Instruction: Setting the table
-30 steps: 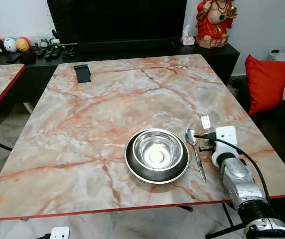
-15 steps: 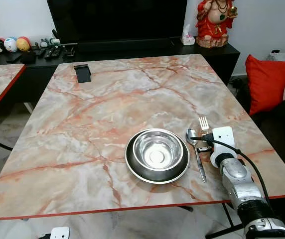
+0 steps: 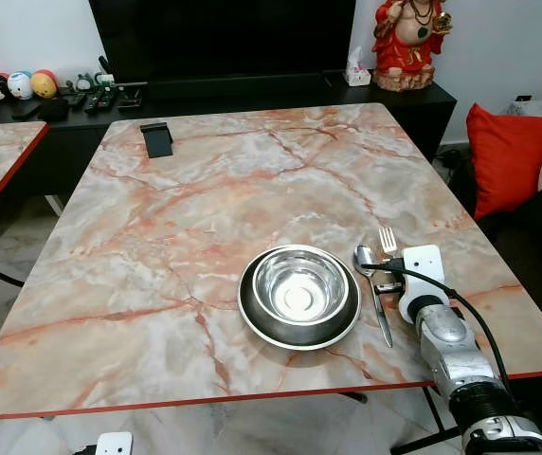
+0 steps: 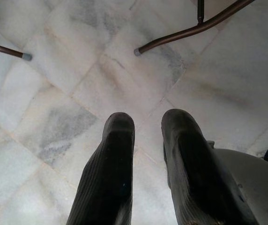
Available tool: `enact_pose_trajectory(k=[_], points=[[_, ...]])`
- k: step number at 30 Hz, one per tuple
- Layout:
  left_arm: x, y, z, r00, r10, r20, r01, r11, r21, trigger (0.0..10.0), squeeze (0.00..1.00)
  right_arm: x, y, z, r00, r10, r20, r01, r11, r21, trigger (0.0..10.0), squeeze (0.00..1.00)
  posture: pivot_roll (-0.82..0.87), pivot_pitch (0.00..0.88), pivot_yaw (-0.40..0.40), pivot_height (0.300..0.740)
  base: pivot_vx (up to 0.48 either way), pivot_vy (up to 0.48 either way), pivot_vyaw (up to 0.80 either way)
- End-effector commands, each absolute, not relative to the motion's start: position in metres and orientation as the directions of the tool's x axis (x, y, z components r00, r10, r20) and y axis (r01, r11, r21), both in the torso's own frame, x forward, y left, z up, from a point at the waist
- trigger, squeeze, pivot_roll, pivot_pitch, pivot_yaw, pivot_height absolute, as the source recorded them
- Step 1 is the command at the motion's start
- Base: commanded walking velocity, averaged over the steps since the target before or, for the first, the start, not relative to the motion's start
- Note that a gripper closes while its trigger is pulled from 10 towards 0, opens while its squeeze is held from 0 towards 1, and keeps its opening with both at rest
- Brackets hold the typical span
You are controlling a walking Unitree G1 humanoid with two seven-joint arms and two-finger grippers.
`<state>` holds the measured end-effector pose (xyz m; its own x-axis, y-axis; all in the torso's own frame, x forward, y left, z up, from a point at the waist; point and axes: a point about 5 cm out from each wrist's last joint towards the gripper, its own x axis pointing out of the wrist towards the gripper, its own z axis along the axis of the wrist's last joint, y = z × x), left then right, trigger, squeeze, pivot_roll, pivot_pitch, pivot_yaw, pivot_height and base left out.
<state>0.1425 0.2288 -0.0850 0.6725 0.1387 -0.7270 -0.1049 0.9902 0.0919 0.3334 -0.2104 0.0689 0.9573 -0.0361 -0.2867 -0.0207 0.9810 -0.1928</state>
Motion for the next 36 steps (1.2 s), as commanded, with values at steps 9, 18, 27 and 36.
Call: enact_pose_trajectory(k=[9, 18, 27, 36], points=[[0.1378, 0.2325, -0.0866, 0.655, 0.14, -0.743, -0.088, 0.99, 0.109, 10.0, 0.0, 0.332, -0.2076, 0.0629, 0.949, -0.038, -0.314, -0.019, 0.984, -0.177, 10.0, 0.0, 0.01, 0.0, 0.047, 0.74, 0.0, 0.0, 0.0], [0.1374, 0.2332, -0.0866, 0.653, 0.142, -0.744, -0.09, 0.99, 0.11, 10.0, 0.0, 0.3312, -0.2059, 0.0608, 0.947, -0.034, -0.32, -0.023, 0.984, -0.175, 10.0, 0.0, 0.01, 0.0, 0.048, 0.74, 0.0, 0.0, 0.0], [0.1378, 0.2331, -0.0865, 0.653, 0.143, -0.743, -0.09, 0.99, 0.111, 10.0, 0.0, 0.3311, -0.2061, 0.0605, 0.946, -0.035, -0.321, -0.023, 0.984, -0.177, 10.0, 0.0, 0.01, 0.0, 0.048, 0.74, 0.0, 0.0, 0.0], [0.1372, 0.2336, -0.0867, 0.651, 0.145, -0.745, -0.091, 0.989, 0.113, 10.0, 0.0, 0.3312, -0.2055, 0.0599, 0.945, -0.034, -0.326, -0.026, 0.984, -0.177, 10.0, 0.19, 0.02, 0.0, 0.046, 0.74, 0.0, 0.0, 0.0]])
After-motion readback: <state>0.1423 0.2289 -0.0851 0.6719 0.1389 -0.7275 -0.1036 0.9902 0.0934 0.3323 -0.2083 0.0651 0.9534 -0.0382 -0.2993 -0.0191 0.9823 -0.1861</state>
